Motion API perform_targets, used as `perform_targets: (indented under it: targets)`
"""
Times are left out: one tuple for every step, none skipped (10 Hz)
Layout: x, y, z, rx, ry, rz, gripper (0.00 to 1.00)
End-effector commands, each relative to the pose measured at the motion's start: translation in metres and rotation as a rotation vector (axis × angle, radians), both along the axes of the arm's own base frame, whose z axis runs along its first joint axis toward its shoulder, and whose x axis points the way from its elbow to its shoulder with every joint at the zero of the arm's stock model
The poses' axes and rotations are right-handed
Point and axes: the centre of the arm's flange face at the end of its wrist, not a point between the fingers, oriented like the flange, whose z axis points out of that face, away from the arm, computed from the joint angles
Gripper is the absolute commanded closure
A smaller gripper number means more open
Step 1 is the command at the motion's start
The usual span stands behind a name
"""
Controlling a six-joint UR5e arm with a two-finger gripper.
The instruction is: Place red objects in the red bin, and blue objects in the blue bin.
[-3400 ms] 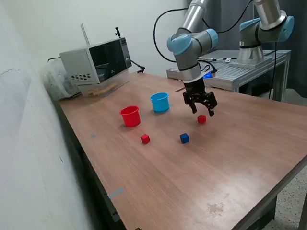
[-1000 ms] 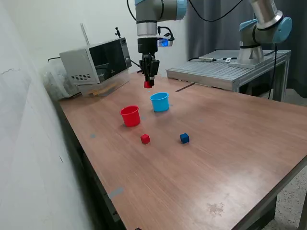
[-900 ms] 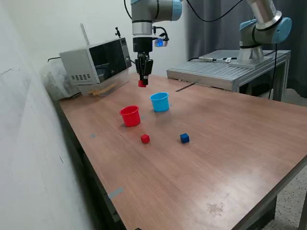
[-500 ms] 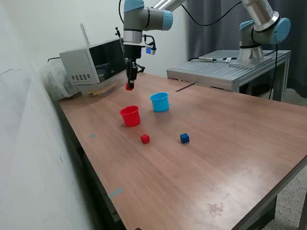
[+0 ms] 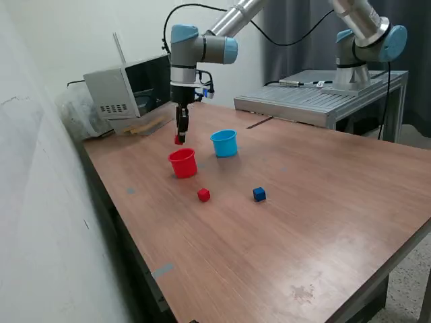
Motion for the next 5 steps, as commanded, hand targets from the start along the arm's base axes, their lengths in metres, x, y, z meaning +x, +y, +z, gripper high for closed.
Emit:
perform_targets:
  targets:
    - [-0.002,0.011,-0.016,-0.004,-0.015,-0.018,1.0]
    - [-0.002,0.019,-0.019,-0.002,-0.018,-0.028,1.0]
    - [0.0,0.027,-0.02,0.013,-0.025,-0.042,1.0]
    - [0.0,0.028,-0.022,0.012,-0.028,-0.043,1.0]
    - [0.001,0.029,-0.023,0.011,-0.033,-0.045,1.0]
